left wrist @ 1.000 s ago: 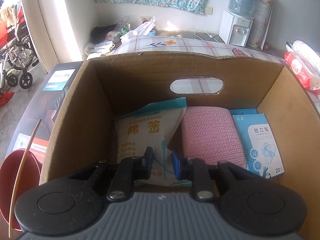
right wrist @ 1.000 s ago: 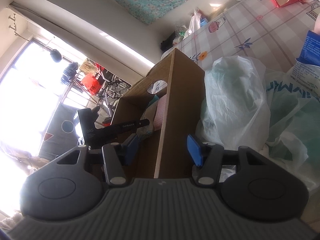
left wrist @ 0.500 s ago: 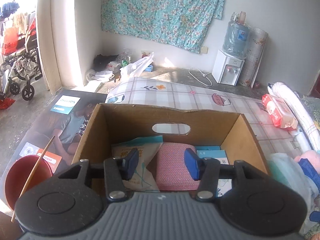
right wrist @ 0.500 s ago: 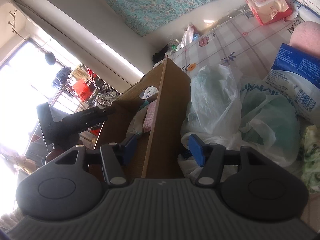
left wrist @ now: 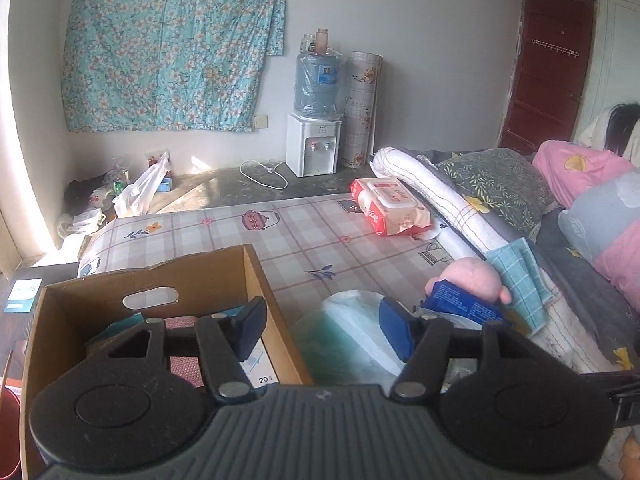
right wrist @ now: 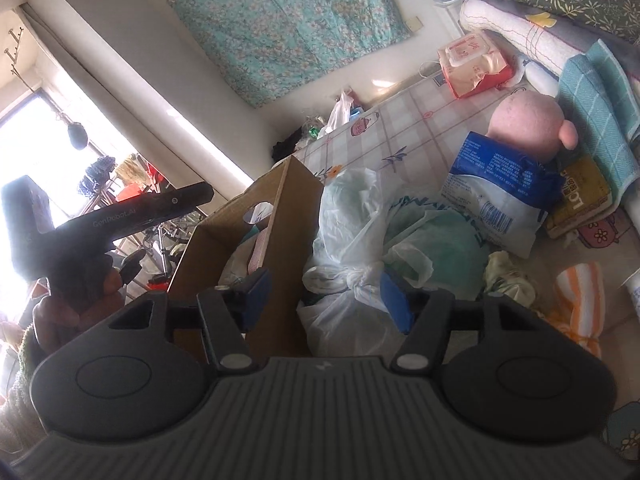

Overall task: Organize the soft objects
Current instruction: 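Reach the left tool to the blue-and-teal diaper pack and close on it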

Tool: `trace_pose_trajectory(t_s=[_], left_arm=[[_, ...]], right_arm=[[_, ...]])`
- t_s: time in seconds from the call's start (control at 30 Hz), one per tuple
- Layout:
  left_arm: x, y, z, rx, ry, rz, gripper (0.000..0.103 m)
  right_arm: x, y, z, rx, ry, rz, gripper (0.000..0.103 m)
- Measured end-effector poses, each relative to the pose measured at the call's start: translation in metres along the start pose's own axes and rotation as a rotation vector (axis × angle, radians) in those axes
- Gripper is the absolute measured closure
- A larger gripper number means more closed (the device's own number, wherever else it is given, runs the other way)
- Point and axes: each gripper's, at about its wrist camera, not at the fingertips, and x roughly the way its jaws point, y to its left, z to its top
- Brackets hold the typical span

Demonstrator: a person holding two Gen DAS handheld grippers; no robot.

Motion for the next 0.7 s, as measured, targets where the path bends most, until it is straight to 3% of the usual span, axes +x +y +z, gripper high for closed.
trace_pose_trajectory(t_s=[0.2,0.33,0.47,0.7], left_arm=[[0.027,-0.055,0.001,0.072,0.053,-0.087,0.039],[0.051,-0.089,-0.004,0.098,0.112,-0.157,0.041],[0.087,-0.115,-0.008,0.049,0.214,-0.23,0.059],[0.144,-0.128,-0.023,0.013,0.365,-0.227,0.086]], right_arm=[[-0.024,-0.028,0.02,0.0,-0.051,-0.091,0.041],[-0.016,-0.054,0.043,0.025,-0.04,-0.134,0.041],[0.011,-0.082,0.071,0.041,-0.005,-0.198,0.041],[0.073,-0.119,0.105,0.041,0.091,-0.297,0.041]])
